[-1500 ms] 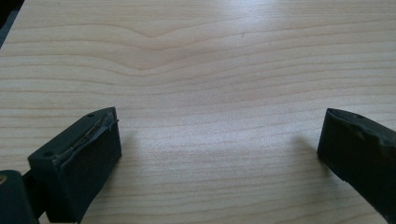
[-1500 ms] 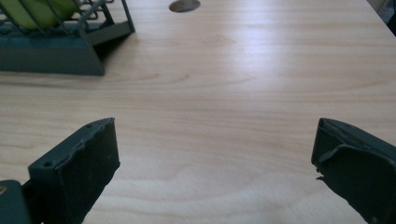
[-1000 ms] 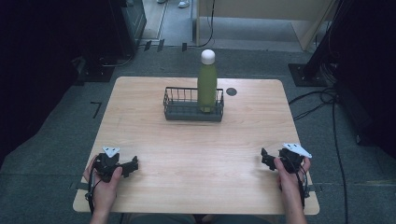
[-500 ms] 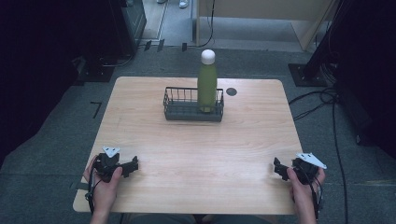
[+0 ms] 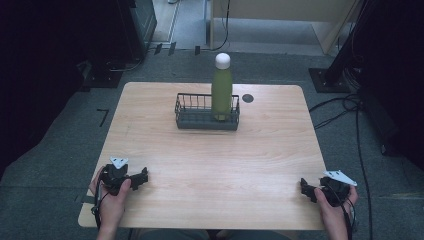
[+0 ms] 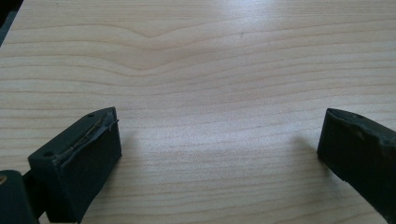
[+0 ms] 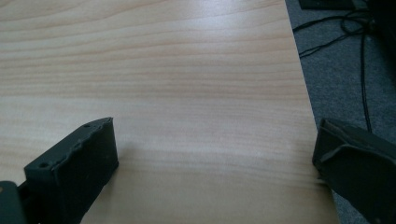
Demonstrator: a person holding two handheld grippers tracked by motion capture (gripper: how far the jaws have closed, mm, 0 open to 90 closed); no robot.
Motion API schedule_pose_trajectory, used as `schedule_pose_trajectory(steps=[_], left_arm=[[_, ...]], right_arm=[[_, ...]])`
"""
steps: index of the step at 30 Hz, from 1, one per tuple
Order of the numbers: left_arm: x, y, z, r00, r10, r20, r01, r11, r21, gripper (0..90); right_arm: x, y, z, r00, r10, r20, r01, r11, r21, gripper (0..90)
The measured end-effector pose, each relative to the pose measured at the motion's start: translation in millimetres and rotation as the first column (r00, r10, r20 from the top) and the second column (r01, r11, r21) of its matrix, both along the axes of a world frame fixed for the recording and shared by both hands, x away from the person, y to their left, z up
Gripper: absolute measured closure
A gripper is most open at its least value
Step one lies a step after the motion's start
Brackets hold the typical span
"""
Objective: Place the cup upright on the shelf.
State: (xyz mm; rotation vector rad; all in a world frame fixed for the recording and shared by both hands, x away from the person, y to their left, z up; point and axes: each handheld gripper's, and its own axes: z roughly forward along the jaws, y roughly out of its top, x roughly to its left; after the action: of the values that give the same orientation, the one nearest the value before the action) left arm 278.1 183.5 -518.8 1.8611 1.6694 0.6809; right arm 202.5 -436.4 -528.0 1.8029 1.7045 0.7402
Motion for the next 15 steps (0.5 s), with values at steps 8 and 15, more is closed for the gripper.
schedule_pose_trajectory(steps=[8,15], left_arm=[[0.0,0.0,0.0,1.0000,0.000,0.000,0.000,1.0000,0.000,0.1],[0.6,-0.2,0.1,1.0000,-0.003,-0.001,0.003,1.0000,0.001,0.1]], right_arm=[[-9.0,0.5,-0.1,0.9995,0.033,0.003,-0.033,0.999,0.003,0.3],[-8.9,0.2,-0.1,0.9995,0.032,0.005,-0.032,0.999,0.004,0.3]])
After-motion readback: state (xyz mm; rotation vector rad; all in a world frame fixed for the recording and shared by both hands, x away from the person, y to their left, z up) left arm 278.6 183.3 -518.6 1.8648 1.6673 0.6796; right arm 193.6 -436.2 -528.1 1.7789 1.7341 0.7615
